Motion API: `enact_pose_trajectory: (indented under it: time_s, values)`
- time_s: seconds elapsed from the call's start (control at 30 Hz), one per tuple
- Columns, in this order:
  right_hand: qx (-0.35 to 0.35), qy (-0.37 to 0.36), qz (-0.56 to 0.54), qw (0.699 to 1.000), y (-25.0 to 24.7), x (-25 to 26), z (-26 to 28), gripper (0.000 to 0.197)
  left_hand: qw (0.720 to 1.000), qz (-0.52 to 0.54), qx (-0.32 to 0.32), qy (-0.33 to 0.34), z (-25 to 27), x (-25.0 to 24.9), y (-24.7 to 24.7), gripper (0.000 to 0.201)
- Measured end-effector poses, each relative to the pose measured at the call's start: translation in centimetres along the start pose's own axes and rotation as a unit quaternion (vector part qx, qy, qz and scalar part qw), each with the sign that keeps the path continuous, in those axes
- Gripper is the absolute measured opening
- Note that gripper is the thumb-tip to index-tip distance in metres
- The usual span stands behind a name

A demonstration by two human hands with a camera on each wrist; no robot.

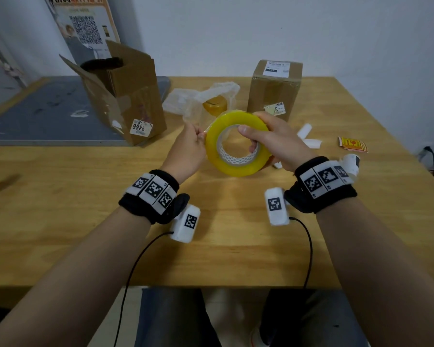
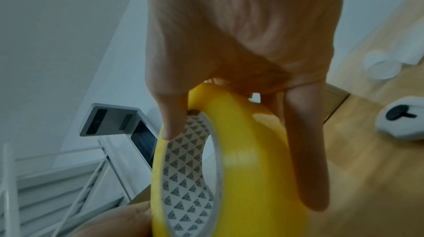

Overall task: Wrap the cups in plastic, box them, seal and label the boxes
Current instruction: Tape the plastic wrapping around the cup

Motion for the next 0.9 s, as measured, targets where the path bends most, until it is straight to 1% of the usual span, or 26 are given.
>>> enact_pose_trajectory:
  time_s: [0.1,0.17,0.23,0.27,0.3,0.37,0.4,0.43,0.53,0.57,0.6,0.7,0.8,0.87,0.9]
  values:
    - [0.002,-0.006,0.018,1.000,-0.2,-0.1,0.1,0.021,0.998,0.002,0.059,-0.012,0.0,-0.1,-0.3,0.016]
    - [0.002,-0.008,0.023,1.000,-0.1,0.0,0.1,0.020,0.994,0.020,0.100,-0.039,-0.2,-0.1,-0.6,0.017]
    - [-0.001,-0.011,0.033,0.999,-0.1,0.1,0.1,0.020,0.985,0.081,0.135,-0.076,-0.4,0.0,-1.0,0.019]
    - [-0.001,-0.011,0.031,0.999,-0.2,0.2,0.0,0.021,0.978,0.126,0.139,-0.089,-0.5,0.0,-1.2,0.020]
    - [0.000,-0.008,0.020,1.000,-0.3,0.2,0.0,0.024,0.970,0.182,0.131,-0.098,-0.4,0.1,-1.4,0.020]
    - [-0.002,0.000,-0.021,1.000,-0.7,0.2,-0.2,0.028,0.948,0.285,0.096,-0.100,-0.2,-0.1,-1.7,0.019]
    - [-0.007,0.001,-0.041,0.999,-1.0,0.3,-0.2,0.028,0.943,0.310,0.076,-0.093,-0.1,-0.2,-1.7,0.019]
    - [-0.013,0.000,-0.054,0.998,-1.2,0.4,-0.3,0.028,0.945,0.311,0.058,-0.079,0.0,-0.3,-1.6,0.019]
    - [-0.017,-0.001,-0.072,0.997,-1.7,0.6,-0.4,0.026,0.963,0.262,-0.003,-0.054,-0.4,0.2,-1.8,0.041]
    - [-0.017,0.000,-0.080,0.997,-1.9,0.6,-0.4,0.026,0.968,0.245,-0.018,-0.055,-0.5,0.4,-1.9,0.040]
    - [-0.016,0.002,-0.087,0.996,-2.0,0.6,-0.4,0.026,0.970,0.237,-0.019,-0.055,-0.6,0.6,-2.0,0.036]
    - [-0.010,0.012,-0.105,0.994,-2.3,0.5,-0.1,0.027,0.969,0.241,0.021,-0.045,-0.2,0.2,-1.3,0.026]
    - [-0.005,0.021,-0.116,0.993,-2.0,0.5,0.2,0.026,0.970,0.243,-0.001,-0.026,0.1,-0.3,-0.7,0.017]
    - [-0.005,0.025,-0.120,0.992,-1.9,0.4,0.3,0.025,0.965,0.258,-0.011,-0.038,0.0,-0.2,-0.5,0.011]
    - [-0.003,0.028,-0.125,0.992,-1.9,0.3,0.4,0.024,0.959,0.278,-0.007,-0.052,0.0,0.0,-0.5,0.012]
Point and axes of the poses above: each hand's wrist, its own z-axis away from the middle knuckle, its own y-axis out of the palm, x = y × z, the point moved 2 cm from there along -z, towards the middle knuckle, and after that the axes turned 3 degrees about z, right-handed, at the moved point
